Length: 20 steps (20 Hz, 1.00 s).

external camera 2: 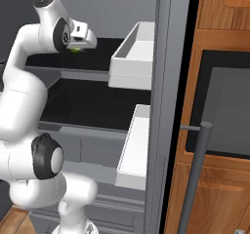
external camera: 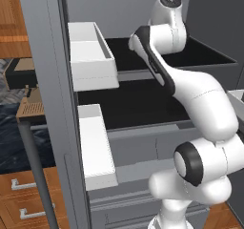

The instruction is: There is a bowl on the dining counter. Grab a lemon wedge from the fridge and place it in the bowl. Then get the liquor bottle and glass cup from the cabinet and place them next to the bowl.

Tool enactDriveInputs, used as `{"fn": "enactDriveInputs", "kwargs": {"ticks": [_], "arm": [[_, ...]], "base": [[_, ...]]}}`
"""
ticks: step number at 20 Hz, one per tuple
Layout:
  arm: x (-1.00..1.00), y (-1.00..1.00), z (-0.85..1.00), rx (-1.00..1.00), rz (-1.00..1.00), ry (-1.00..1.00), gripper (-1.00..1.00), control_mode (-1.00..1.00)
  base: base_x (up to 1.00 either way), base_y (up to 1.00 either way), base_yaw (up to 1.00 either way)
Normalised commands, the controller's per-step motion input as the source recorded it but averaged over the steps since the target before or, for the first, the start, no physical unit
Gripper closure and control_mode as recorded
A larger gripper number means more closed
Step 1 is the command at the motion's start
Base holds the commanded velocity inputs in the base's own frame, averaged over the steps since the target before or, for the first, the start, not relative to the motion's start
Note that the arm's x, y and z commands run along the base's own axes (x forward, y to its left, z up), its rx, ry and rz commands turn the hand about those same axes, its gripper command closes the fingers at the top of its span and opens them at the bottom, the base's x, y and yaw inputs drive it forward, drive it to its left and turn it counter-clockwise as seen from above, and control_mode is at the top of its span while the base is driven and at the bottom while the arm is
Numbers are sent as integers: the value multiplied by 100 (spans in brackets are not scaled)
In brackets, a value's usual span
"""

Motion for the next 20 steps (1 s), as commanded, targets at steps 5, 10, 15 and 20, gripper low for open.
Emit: {"fn": "enactDriveInputs", "kwargs": {"ticks": [5, 10, 15, 20], "arm": [[-15, 0, 18, 0, 0, -5, 100, -100], [0, 0, 0, 0, 0, 0, 100, -100], [-27, 0, 1, 0, 0, -4, 100, -100], [-52, -2, 3, 0, 0, -5, 100, -100]], "base": [[0, 0, 0], [0, 0, 0], [0, 0, 0], [0, 0, 0]]}}
